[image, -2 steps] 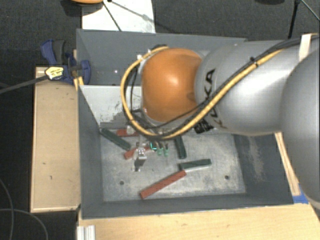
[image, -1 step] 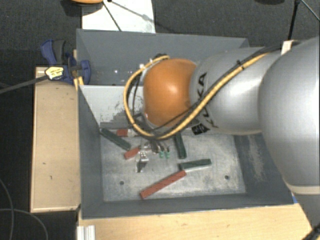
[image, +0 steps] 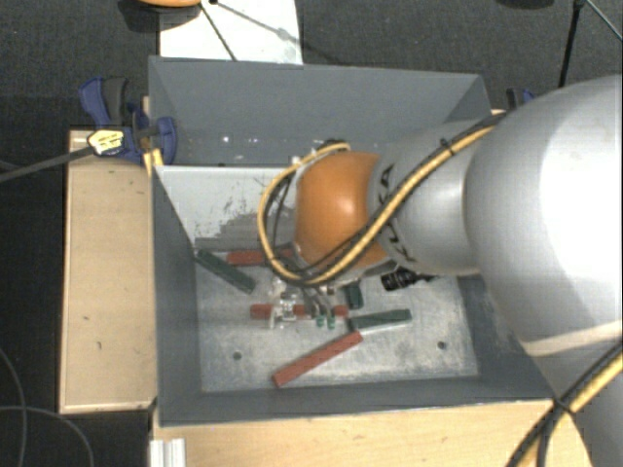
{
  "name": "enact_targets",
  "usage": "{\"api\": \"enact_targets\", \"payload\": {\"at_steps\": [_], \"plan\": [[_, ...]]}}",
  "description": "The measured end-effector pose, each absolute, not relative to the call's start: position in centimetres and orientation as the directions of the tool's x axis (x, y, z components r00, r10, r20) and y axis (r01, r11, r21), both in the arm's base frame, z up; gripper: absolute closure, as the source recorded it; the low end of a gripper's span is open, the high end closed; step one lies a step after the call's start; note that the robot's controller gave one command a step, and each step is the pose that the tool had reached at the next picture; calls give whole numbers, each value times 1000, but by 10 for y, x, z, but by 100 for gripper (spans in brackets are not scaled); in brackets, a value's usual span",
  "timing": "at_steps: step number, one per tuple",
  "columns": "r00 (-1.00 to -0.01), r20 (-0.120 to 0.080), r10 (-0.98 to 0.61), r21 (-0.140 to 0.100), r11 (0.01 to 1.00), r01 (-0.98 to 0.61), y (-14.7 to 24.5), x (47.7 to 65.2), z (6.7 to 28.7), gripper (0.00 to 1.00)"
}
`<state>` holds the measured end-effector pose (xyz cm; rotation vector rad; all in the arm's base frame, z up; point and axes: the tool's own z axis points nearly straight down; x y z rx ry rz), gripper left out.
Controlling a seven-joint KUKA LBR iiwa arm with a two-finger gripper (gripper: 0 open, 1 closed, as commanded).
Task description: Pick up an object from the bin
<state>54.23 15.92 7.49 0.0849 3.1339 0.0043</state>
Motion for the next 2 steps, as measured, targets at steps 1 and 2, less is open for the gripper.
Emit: {"api": "enact_targets", "payload": {"at_steps": [1, 2], "plan": [[-998, -6, 57, 3, 998, 57, 159, 542, 75, 100], [-1000, -6, -16, 2, 1000, -16, 184, 545, 243, 100]]}}
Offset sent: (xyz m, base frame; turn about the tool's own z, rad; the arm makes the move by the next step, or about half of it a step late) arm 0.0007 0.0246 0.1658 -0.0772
